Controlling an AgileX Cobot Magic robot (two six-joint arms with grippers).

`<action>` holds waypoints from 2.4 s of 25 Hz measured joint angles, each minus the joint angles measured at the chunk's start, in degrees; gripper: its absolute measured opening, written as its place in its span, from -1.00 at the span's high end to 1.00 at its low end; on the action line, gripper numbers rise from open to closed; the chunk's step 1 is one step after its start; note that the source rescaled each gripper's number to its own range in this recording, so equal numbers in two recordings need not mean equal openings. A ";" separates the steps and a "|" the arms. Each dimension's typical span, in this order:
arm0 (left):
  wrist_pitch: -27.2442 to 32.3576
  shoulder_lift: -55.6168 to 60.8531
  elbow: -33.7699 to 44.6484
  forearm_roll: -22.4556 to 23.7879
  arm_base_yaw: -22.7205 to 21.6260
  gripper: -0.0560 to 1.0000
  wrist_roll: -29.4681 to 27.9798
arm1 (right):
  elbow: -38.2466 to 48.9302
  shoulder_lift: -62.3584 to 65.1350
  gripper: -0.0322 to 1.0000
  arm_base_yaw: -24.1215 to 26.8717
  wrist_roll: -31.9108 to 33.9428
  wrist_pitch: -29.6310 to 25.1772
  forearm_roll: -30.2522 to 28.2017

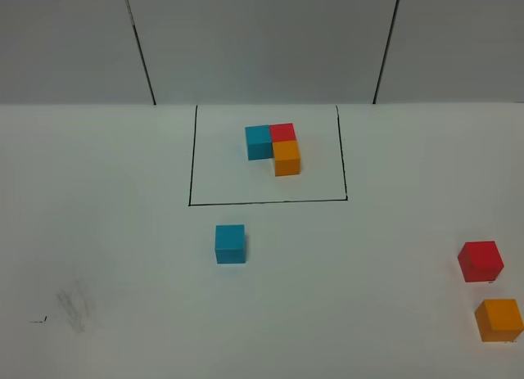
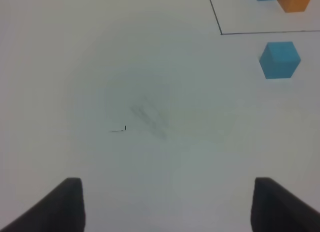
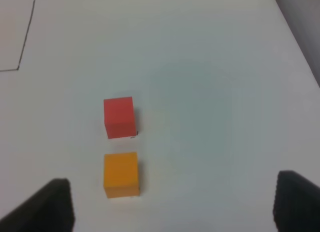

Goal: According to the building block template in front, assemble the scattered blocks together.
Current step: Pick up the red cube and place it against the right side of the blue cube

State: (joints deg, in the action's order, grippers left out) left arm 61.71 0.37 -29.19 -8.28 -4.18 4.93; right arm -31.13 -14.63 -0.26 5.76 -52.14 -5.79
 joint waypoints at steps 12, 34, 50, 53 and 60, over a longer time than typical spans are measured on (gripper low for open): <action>0.00 0.00 0.00 -0.06 0.00 -0.98 0.00 | -0.06 -21.86 -0.33 0.00 -3.27 13.00 2.21; 0.00 0.00 0.00 -0.14 0.00 -0.99 0.00 | -29.41 -47.84 -0.33 0.00 -10.32 0.39 7.18; 0.00 0.00 0.00 -1.22 0.00 -0.99 0.00 | -35.51 -63.05 -0.33 0.00 -10.38 -2.70 6.27; 0.00 0.00 0.00 -1.22 0.00 -0.99 0.00 | -35.51 -64.08 -0.33 0.00 -10.38 -2.72 5.79; 0.00 0.00 0.00 -1.22 0.00 -0.99 0.00 | -35.51 -67.19 -0.33 0.00 -10.38 -2.67 5.79</action>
State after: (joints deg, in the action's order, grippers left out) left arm 61.71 0.37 -29.19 -9.50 -4.18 4.93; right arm -66.64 -81.82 -0.26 -4.62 -54.81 0.00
